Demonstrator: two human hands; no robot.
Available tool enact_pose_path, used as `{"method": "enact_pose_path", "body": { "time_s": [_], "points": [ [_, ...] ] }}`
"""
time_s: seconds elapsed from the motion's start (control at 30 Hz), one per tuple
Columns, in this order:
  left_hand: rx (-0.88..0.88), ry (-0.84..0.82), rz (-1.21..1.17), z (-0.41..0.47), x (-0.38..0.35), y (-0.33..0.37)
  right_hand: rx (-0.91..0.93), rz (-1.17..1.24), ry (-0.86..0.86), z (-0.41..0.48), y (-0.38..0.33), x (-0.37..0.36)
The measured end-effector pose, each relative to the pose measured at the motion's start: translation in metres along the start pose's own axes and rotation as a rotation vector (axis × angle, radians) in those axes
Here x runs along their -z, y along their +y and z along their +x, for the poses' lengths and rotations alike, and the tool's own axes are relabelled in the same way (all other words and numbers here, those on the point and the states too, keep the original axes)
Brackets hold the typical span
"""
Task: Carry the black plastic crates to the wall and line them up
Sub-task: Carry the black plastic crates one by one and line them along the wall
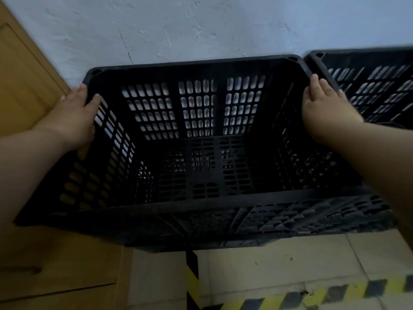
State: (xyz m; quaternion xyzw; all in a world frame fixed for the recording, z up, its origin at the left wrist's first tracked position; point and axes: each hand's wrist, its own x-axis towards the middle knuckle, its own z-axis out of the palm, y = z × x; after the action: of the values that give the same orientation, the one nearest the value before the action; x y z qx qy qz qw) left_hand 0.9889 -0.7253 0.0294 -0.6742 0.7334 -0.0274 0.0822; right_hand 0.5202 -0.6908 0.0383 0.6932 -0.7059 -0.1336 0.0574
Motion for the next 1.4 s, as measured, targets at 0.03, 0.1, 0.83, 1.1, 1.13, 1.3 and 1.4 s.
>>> {"method": "enact_pose_path", "body": {
  "time_s": [0.03, 0.1, 0.83, 1.1, 1.13, 1.3, 1.4],
  "points": [
    [-0.004, 0.007, 0.013, 0.002, 0.000, -0.001, 0.003, -0.005, -0.003, 0.000, 0.000, 0.000],
    [-0.018, 0.002, 0.041, 0.003, -0.001, -0.001, -0.008, -0.008, -0.025, -0.001, 0.000, 0.002],
    [0.022, 0.022, 0.032, 0.006, -0.005, -0.008, -0.019, -0.111, 0.043, 0.006, -0.008, -0.002],
    [0.054, -0.075, 0.061, 0.008, 0.000, -0.006, -0.029, -0.094, 0.027, 0.011, -0.009, -0.001],
    [0.057, -0.081, 0.069, 0.006, 0.001, -0.005, -0.031, -0.089, 0.025, 0.009, -0.009, 0.000],
    [0.070, -0.089, 0.130, 0.002, 0.005, -0.002, -0.046, -0.082, 0.001, 0.005, -0.012, 0.002],
    [0.083, -0.094, 0.102, 0.002, 0.005, -0.002, -0.047, -0.089, -0.008, 0.007, -0.013, 0.003]
  ]
}}
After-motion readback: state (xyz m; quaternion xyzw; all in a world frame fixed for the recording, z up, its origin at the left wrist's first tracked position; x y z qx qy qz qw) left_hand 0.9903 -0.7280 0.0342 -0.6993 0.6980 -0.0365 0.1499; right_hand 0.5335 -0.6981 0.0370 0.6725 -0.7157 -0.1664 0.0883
